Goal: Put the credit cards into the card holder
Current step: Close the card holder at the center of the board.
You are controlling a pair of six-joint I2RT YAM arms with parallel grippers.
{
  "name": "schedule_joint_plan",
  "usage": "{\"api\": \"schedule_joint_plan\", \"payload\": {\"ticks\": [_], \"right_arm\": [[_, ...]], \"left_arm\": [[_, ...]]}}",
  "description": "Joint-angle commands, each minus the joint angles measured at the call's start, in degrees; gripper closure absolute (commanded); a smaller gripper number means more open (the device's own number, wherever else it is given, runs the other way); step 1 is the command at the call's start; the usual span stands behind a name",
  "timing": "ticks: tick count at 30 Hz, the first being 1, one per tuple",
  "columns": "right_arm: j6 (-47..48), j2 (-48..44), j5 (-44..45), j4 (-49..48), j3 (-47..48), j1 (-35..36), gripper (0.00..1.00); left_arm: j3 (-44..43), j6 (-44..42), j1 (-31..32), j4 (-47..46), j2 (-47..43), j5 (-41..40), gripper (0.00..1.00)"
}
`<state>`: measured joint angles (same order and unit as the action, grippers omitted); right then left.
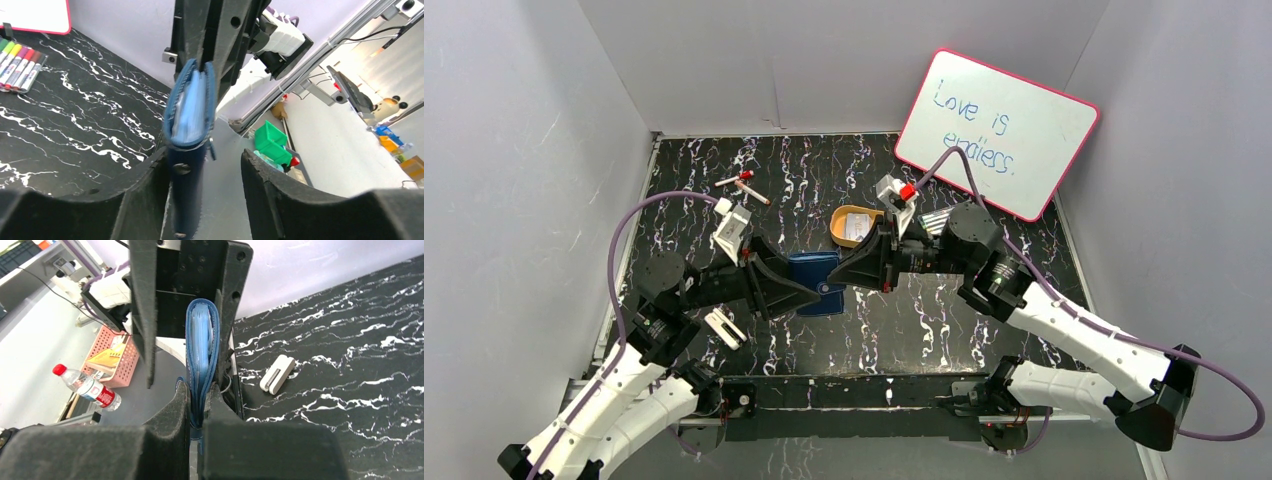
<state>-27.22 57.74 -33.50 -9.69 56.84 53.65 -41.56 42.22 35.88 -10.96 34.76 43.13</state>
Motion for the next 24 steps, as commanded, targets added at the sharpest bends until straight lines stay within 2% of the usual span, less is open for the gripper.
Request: {"api": "schedule_joint_plan", "payload": {"ticks": [1, 7, 17, 21, 24], "right_arm": [[-0.55, -0.82, 2.97, -5.23, -0.47, 0.11, 1.0], [-0.4, -1.72, 6.96, -5.06, -0.99, 0.09, 1.0], [-2.73, -3.27, 10.29, -6.92, -2.8, -0.56, 1.0], [-3.57, -3.12, 9.77, -7.78, -2.96, -0.76, 1.0], [-3.88, -3.06, 9.56, -8.04, -2.96, -0.95, 1.0]], "left_arm": [[0.1, 0.76, 0.24, -1.38, -0.55, 3.27, 0.46], [1.22, 1.52, 0.24, -1.99, -0.51, 4.17, 0.53], [2.8, 0.49, 0.24, -0.46, -1.57, 3.69, 0.5], [4.04, 0.64, 0.23, -0.63, -2.23, 2.79, 0.6], [4.4, 0.87, 0.24, -0.98, -2.35, 2.3, 0.73]]}}
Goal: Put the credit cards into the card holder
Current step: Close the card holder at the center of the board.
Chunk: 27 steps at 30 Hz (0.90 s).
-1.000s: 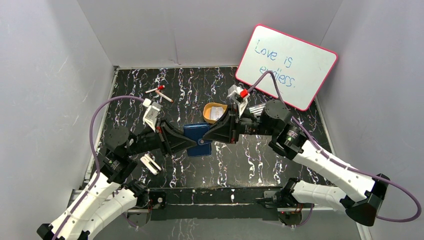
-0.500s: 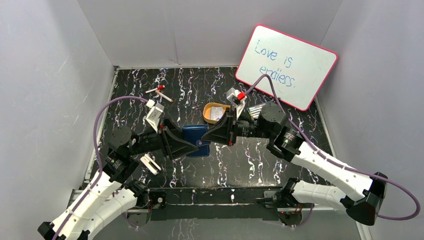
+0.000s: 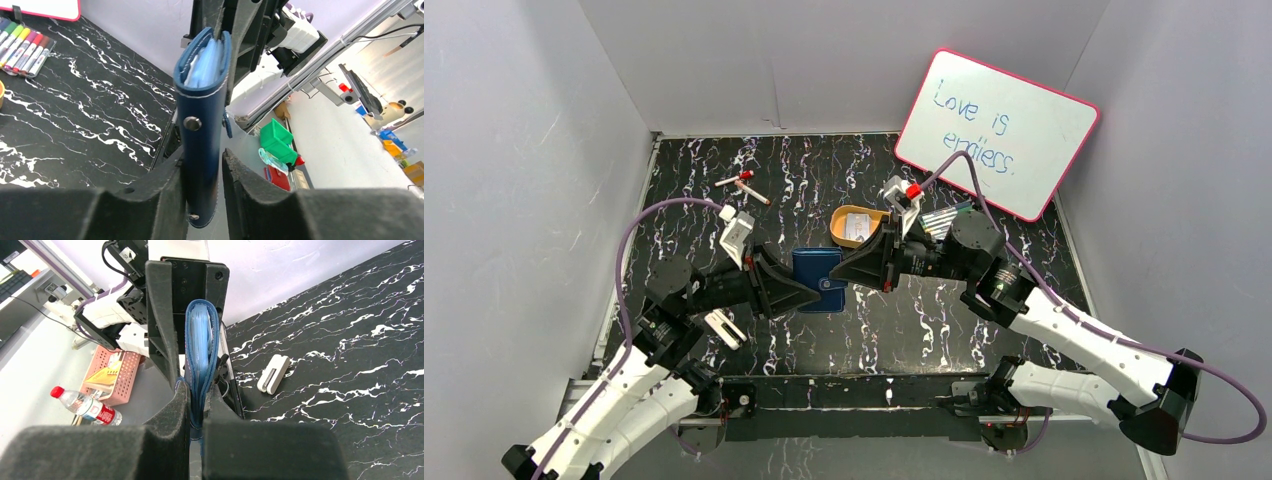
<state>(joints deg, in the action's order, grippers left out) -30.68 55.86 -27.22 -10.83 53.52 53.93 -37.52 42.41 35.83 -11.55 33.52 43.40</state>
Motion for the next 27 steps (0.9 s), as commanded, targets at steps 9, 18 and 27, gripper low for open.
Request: {"api": "schedule_joint_plan", "payload": {"ticks": [9, 18, 27], "right_arm": [[3.02, -0.29, 5.5, 0.37, 4.76, -1.37, 0.7], [10.9, 2.36, 13.75, 18.99, 15.13, -1.32, 0.51], [1.83, 8.88, 15.79, 10.46, 11.58, -0.83, 0.73]], "left_arm": [[-2.65, -1.35, 0.28, 6.33, -1.05, -9.61, 1.0], [-13.93, -6.42, 0.27, 25.03, 4.93, -35.44, 1.0], [-18.69, -4.07, 0.29, 28.69, 10.59, -40.89, 1.0]]}}
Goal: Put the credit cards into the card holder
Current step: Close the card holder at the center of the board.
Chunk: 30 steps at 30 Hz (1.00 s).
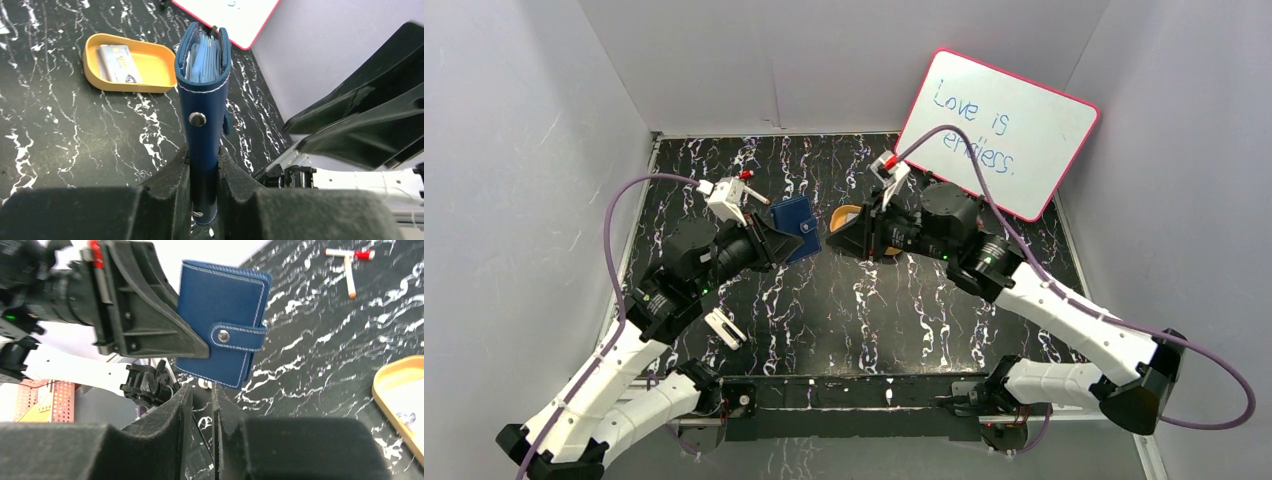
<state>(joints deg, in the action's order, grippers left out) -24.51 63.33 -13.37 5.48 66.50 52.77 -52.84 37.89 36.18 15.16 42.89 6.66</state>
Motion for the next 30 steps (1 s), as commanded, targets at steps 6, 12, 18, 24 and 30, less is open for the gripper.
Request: {"api": "schedule_joint_plan", "payload": {"ticks": [6, 12, 18, 24, 30], "right_arm": [[-6.22, 6.46, 4.27, -8.99, 0.25, 0.83, 0.77], [-6.45, 11.43, 5.98, -9.02, 3.28, 0.87, 0.79], [-6.86, 13.21, 8.31, -11.54, 3.68, 0.93, 0.84], [-6.69, 13.41, 8.7, -11.96, 4.42, 0.84, 0.84], [-6.51, 14.27, 5.34, -12.38, 5.3, 0.95, 0.83]], "left_arm": [[-4.84, 1.11, -0.08, 4.63, 2.99, -5.86, 1.0], [-4.55, 0.8, -0.06, 4.79, 3.25, -5.86, 1.0], [-4.39, -0.08, -0.06, 4.79, 3.34, -5.69, 1.0], [-4.04, -0.43, -0.06, 5.22, 3.06, -5.51, 1.0], [-3.32, 0.32, -0.06, 4.98, 2.94, -4.53, 1.0]]}}
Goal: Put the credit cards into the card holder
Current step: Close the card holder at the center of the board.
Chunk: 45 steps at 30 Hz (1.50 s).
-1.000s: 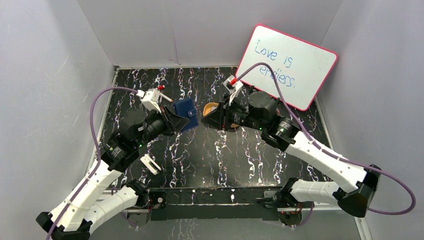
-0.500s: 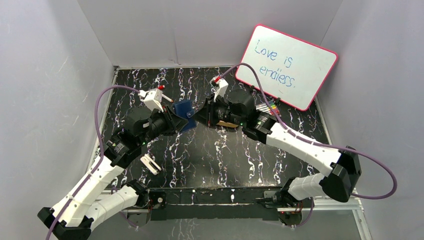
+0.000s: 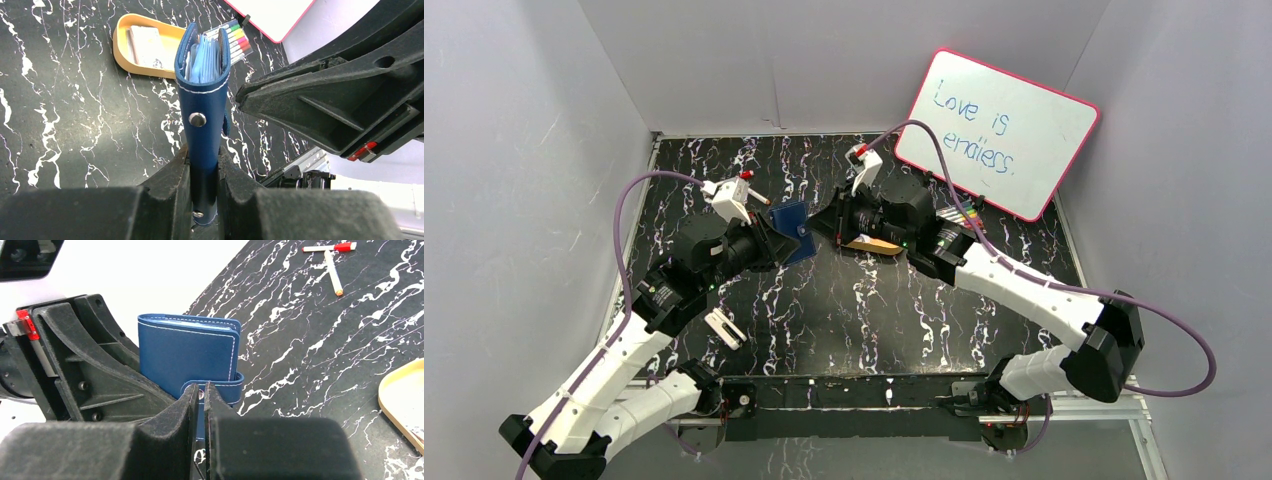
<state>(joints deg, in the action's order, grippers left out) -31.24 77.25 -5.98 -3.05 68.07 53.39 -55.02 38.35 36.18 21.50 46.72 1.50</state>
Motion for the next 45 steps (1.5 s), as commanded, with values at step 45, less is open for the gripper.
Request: {"api": "schedule_joint_plan", "payload": {"ticks": [45], "right_arm": [[2.15, 2.05, -4.2, 1.76, 4.29, 1.17, 0.75]], "left_arm": [[-2.38, -0.3, -0.06, -1.45, -0.97, 0.31, 1.0]]}}
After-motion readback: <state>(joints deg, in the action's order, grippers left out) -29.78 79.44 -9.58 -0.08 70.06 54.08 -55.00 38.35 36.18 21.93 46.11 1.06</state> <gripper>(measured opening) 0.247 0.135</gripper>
